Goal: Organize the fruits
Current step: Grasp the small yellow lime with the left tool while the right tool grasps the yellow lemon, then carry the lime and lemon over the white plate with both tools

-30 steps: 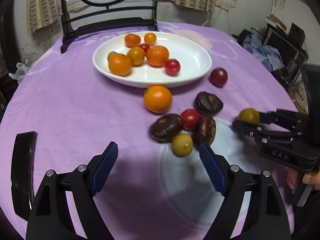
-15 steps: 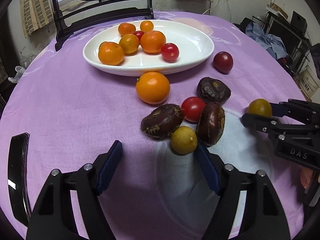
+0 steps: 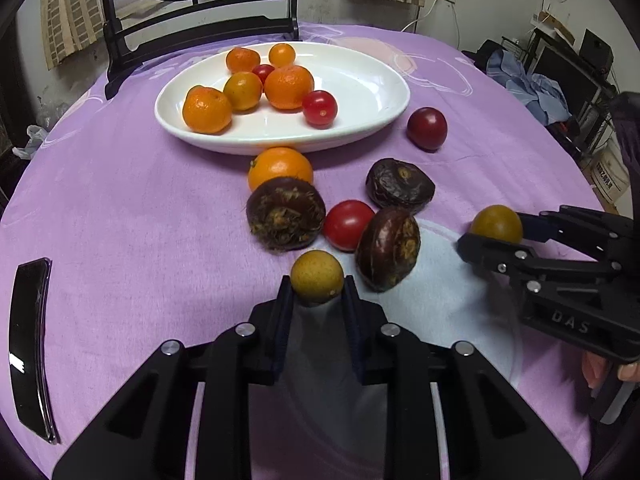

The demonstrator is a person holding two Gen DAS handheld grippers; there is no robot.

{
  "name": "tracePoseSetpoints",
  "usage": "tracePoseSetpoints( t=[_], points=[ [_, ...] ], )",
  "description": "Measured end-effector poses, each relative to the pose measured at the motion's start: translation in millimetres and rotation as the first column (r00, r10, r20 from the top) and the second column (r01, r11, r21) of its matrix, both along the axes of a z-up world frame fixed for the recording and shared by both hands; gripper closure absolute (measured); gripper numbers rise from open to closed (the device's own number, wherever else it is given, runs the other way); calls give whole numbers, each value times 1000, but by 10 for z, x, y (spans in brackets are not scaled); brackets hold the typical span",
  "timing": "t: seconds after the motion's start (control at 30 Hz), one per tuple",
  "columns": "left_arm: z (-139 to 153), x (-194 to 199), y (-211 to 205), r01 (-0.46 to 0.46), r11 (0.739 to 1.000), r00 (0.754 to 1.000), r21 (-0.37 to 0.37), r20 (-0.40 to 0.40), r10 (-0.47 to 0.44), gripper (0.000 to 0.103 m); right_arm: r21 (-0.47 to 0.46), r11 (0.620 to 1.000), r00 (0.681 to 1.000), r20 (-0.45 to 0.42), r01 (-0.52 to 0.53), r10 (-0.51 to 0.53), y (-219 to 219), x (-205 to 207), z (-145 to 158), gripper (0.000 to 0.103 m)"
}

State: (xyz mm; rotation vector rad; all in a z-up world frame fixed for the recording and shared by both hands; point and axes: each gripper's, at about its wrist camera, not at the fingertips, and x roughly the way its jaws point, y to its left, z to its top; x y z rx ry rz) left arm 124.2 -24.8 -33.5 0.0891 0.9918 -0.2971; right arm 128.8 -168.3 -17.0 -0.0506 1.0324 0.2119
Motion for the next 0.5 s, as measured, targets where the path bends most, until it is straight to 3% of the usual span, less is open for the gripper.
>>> tracePoseSetpoints(
  t=[0.27,0.5],
  points=[
    [176,-151,96,10,1000,999,-6,47,-9,79,43,999,999,33,-17,15,-4,-61,125,62],
    [65,-100,188,-15,1000,1000,-20,16,15,79,-16,999,999,-14,-31,31,48,-34,-9,56]
  ],
)
